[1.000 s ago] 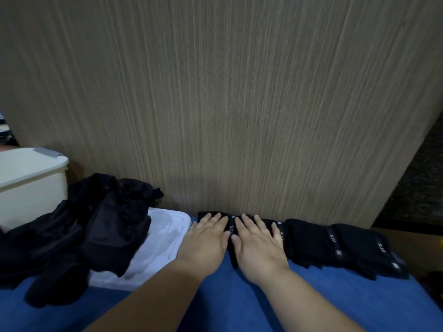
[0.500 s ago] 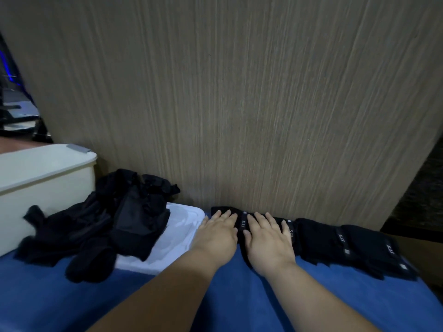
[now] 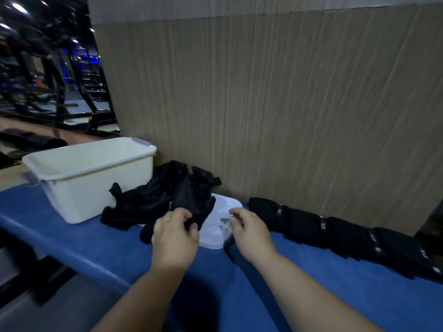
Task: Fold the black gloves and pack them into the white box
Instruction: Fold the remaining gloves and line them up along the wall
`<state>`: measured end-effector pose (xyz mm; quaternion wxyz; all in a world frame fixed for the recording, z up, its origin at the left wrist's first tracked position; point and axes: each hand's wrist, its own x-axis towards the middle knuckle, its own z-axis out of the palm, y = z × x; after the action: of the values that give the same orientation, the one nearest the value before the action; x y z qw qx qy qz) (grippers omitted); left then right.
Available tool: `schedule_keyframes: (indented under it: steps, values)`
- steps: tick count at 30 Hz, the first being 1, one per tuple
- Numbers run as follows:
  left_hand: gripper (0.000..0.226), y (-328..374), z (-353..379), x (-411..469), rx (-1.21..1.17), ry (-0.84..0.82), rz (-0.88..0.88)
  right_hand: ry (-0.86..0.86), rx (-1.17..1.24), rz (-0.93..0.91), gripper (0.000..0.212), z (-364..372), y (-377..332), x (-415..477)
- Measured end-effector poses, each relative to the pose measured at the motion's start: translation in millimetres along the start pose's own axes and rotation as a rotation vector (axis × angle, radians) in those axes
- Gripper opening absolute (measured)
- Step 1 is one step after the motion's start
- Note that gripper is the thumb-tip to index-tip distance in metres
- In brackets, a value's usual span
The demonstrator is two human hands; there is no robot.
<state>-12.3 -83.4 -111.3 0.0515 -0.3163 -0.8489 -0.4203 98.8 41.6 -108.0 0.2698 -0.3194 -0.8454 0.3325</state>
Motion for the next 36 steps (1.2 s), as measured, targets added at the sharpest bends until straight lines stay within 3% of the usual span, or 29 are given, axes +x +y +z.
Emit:
schedule_keyframes:
  steps: [4, 9, 12, 17, 22, 26, 31, 34, 36]
  values:
    - [0.033, -13, -11, 13, -0.054, 0.014, -0.044, -0.039, 0.228, 0.161, 0.040, 23, -27, 9]
    - [0.051, -24, -11, 24, -0.075, -0.075, -0.029, -0.066, 0.274, 0.298, 0.053, 46, -45, 29]
    - [0.059, -27, -8, 27, -0.050, -0.153, -0.027, -0.026, 0.274, 0.363, 0.039, 56, -47, 37]
    - [0.061, -32, -6, 35, -0.099, -0.148, -0.024, 0.002, 0.375, 0.371, 0.010, 60, -42, 41]
    - [0.059, -24, -7, 29, -0.165, -0.173, -0.033, 0.018, 0.550, 0.351, 0.005, 37, -35, 28]
    - [0.055, 1, -3, 14, -0.318, -0.310, -0.053, 0.001, 0.627, 0.316, 0.002, 11, -24, 9]
    - [0.044, 27, 6, -10, -0.506, -0.464, -0.185, -0.040, 0.624, 0.278, 0.013, -20, -6, -24]
    - [0.051, 38, 16, -24, -0.699, -0.634, -0.292, -0.049, 0.619, 0.252, 0.017, -41, 10, -48]
    - [0.038, 49, 24, -35, -0.833, -0.754, -0.330, -0.081, 0.629, 0.246, 0.022, -56, 23, -64]
